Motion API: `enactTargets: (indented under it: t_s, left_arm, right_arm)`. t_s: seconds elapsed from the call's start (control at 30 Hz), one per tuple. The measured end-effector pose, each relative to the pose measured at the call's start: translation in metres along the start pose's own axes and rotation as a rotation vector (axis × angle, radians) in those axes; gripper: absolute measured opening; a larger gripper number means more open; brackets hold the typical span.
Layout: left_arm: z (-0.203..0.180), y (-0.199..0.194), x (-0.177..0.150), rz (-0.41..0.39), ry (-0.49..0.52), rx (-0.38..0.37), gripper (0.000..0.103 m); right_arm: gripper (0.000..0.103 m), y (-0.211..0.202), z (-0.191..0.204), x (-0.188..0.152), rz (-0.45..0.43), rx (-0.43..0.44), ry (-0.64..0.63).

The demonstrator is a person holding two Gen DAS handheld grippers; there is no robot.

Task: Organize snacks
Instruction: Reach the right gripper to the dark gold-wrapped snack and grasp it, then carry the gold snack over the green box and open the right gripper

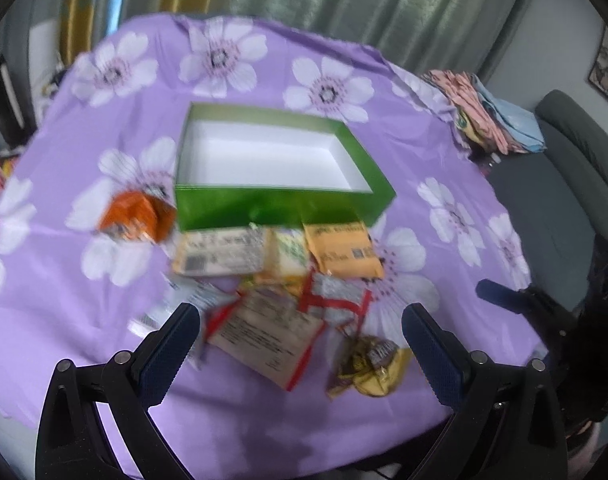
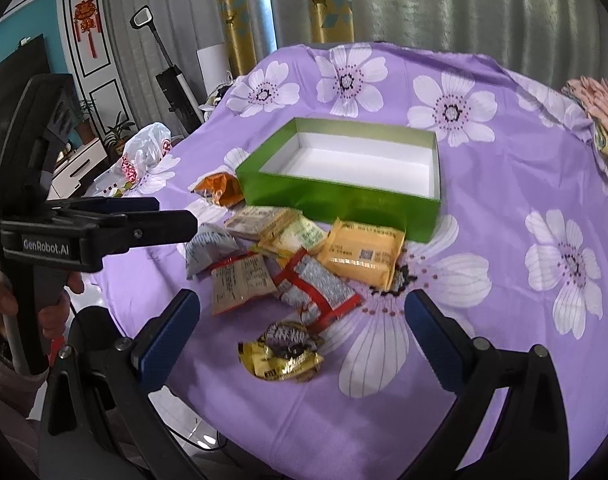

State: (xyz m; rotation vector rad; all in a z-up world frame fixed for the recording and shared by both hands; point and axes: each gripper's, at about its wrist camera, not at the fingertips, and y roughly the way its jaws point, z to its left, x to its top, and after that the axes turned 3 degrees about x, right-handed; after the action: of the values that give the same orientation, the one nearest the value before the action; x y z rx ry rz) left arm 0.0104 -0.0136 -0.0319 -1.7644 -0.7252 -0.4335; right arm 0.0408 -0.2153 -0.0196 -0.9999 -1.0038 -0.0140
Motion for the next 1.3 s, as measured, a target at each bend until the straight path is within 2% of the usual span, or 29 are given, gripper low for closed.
enactTargets:
  t_s: [0.07,0.1,0.3,0.5,0.67,0.8,0.93,0.97,1.03,1.07,1.13,1.3]
  left_arm:
    - [-0.003,0.008,-0.003,-0.045,-0.010,-0.062,0.101]
    - [-0.004,0.012,-0.006,-0.039,-0.015,-0.090,0.101]
    - [-0.015,0.019,-0.022,0.066,-0.026,-0.213,0.101]
    - [-0.034,0.028,-0.036,0.165,0.047,-0.234,0.101]
    - [-0.050,0.040,-0.042,0.194,0.095,-0.225,0.100]
    - [-0.050,0.057,-0.044,0.233,0.096,-0.217,0.088]
    - [-0.051,0.068,-0.047,0.258,0.102,-0.213,0.084]
    - [-0.050,0.071,-0.047,0.266,0.100,-0.214,0.083]
    - [-0.049,0.074,-0.049,0.279,0.095,-0.219,0.071]
    - [-0.048,0.077,-0.049,0.282,0.089,-0.218,0.070]
    - [-0.044,0.080,-0.049,0.290,0.080,-0.215,0.061]
    - [-0.033,0.086,-0.048,0.304,0.040,-0.225,0.054]
  right_arm:
    - [0.103,0.001,-0.004,-0.007,0.012,0.014,0.009]
    - [0.103,0.004,-0.006,-0.011,0.013,0.008,0.001]
    - [0.101,0.015,-0.014,-0.037,0.075,0.055,0.050]
    - [0.093,0.031,-0.012,-0.056,0.088,0.139,0.094]
    - [0.087,0.039,-0.011,-0.060,0.099,0.187,0.116]
    - [0.078,0.047,-0.015,-0.063,0.118,0.193,0.123]
    - [0.073,0.053,-0.019,-0.066,0.126,0.204,0.136]
    - [0.068,0.055,-0.019,-0.067,0.126,0.209,0.140]
    - [0.067,0.057,-0.018,-0.067,0.124,0.221,0.147]
    - [0.067,0.059,-0.018,-0.067,0.126,0.225,0.149]
    - [0.066,0.060,-0.018,-0.067,0.126,0.231,0.145]
    - [0.054,0.064,-0.016,-0.068,0.136,0.223,0.110]
